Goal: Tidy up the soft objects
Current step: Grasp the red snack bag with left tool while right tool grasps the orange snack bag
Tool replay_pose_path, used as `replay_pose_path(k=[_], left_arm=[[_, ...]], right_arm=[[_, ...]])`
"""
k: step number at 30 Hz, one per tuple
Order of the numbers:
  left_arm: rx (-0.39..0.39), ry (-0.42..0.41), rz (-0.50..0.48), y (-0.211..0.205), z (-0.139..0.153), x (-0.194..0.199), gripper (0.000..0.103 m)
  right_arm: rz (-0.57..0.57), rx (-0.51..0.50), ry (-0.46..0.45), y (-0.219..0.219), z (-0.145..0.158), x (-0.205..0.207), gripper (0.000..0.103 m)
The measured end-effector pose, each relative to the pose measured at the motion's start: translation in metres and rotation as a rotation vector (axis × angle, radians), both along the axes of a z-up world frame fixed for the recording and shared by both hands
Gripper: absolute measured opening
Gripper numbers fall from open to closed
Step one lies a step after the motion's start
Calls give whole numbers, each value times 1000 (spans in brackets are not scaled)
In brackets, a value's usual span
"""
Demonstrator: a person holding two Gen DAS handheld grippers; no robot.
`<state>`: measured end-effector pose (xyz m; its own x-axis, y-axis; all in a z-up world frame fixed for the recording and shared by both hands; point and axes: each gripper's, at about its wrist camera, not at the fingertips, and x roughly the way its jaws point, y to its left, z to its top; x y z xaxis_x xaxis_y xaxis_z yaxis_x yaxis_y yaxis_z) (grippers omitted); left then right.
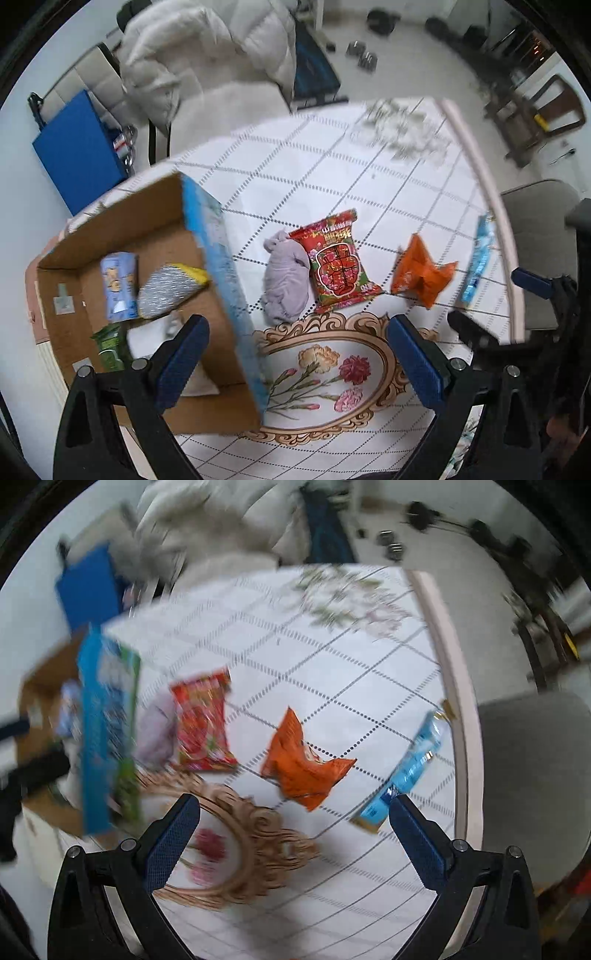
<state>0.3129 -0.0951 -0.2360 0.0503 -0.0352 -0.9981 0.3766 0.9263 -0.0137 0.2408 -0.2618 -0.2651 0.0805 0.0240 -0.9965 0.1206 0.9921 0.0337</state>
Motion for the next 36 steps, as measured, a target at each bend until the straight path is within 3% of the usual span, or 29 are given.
replay_pose_path(k=[4,7,11,13,16,18,25,27,36], left_arm=[[25,68,40,-7,-36,12,99],[12,131,78,-8,-56,19,96],[12,179,111,-11,-75,31,95],[23,179,104,-18,-80,39,95],[40,188,79,-31,-87,51,95],[54,208,59,-42,-97,60,95],[179,345,-63,-70,-152,68,95],[217,333,-82,-74,-158,67,95],[99,339,-152,-109,-151,39,95]], right_arm=[[172,-65,71,10,-41,13,103],[224,-54,117,19,-65,22,102],[201,-5,171,13,-92,33,77],[185,-41,177,5,-98,36,70],[108,22,186,-14,-96,39,60],[57,32,191,-27,-93,41,35],[-69,94,225,-69,-97,38,35],[-80,100,229,-73,-98,40,35],[-108,113,252,-90,-105,32,35]])
